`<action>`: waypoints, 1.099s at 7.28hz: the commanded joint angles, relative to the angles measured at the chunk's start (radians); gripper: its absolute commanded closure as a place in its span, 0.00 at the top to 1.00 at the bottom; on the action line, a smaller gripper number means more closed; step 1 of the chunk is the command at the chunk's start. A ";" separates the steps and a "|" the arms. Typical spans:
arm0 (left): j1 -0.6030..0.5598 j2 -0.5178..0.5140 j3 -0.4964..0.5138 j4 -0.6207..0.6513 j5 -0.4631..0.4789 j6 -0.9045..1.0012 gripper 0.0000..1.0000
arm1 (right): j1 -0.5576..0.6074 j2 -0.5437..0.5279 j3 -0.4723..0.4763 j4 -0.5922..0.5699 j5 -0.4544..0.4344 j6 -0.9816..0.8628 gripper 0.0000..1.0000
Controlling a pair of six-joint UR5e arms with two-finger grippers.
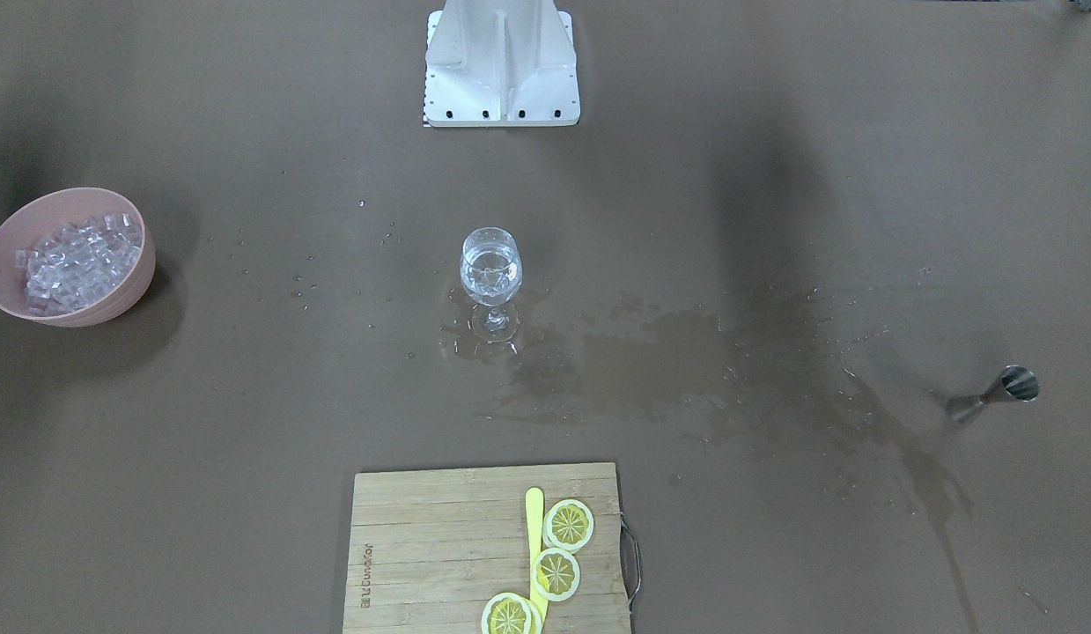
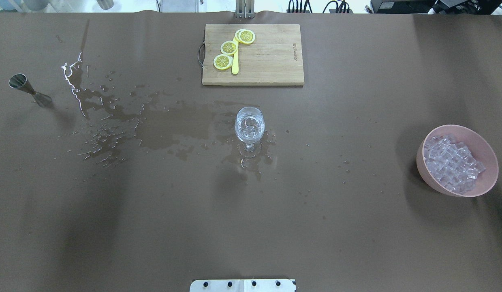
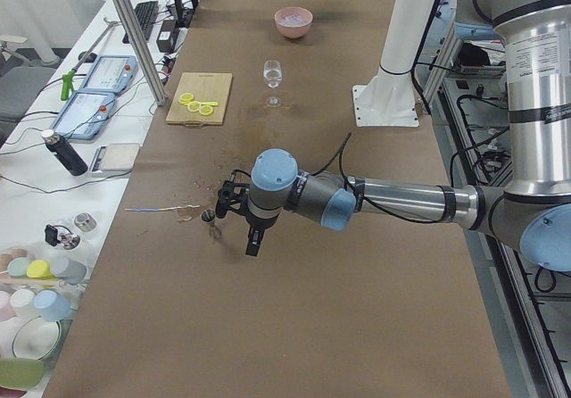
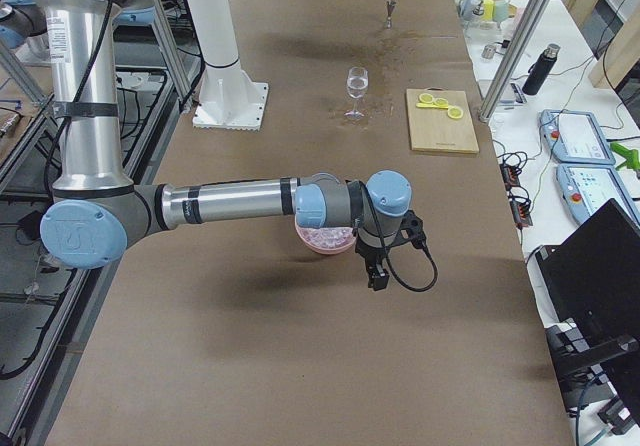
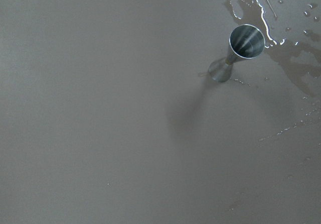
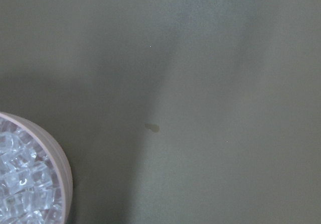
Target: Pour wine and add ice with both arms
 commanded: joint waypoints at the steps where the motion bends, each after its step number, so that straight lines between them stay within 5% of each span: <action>1: 0.000 -0.043 0.006 0.003 0.004 -0.028 0.99 | 0.010 -0.003 0.005 0.000 0.002 0.001 1.00; 8: 0.002 -0.059 0.009 0.000 -0.003 -0.027 0.99 | 0.013 -0.003 -0.003 -0.002 0.001 0.001 1.00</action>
